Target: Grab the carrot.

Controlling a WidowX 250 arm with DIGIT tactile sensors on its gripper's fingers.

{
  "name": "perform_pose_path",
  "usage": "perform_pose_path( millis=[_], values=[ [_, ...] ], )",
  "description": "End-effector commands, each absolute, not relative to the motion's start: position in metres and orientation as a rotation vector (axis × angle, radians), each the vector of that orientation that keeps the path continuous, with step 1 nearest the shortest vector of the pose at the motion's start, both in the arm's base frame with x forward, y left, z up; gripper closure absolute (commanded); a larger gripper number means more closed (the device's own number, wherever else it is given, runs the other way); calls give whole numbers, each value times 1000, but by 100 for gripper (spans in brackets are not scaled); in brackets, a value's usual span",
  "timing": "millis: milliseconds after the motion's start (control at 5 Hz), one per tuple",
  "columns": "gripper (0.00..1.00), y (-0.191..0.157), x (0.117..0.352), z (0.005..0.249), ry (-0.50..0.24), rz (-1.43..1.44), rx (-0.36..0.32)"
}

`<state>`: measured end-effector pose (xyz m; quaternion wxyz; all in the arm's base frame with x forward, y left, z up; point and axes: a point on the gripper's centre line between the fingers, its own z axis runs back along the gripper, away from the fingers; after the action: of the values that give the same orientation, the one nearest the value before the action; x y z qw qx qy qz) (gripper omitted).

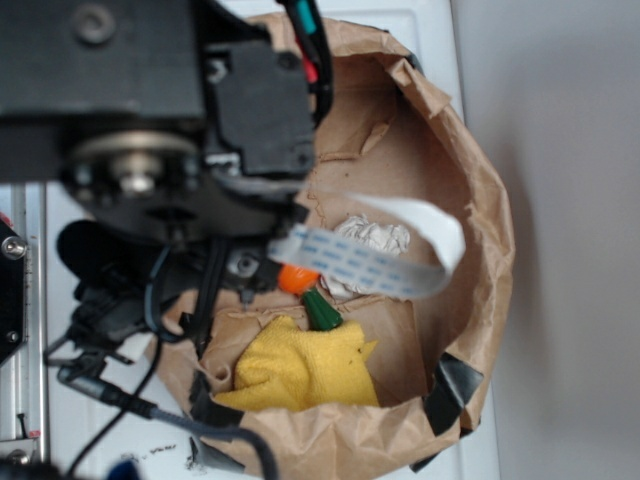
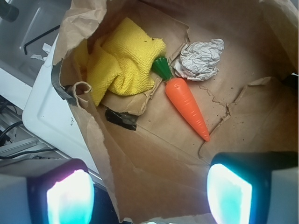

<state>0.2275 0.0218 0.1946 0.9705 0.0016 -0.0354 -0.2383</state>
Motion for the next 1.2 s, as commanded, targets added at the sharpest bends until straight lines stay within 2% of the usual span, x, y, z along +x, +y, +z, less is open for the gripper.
perform_pose_path(
  millis=[0,200,400,600,1000],
  values=[
    [0,21,233,210,-122,-483,28],
    [0,31,244,179,-172,-579,2],
    [0,37,256,153,-187,-553,97],
    [0,43,266,131,-166,-532,155],
    [0,41,276,103,-173,-687,202]
  ],
)
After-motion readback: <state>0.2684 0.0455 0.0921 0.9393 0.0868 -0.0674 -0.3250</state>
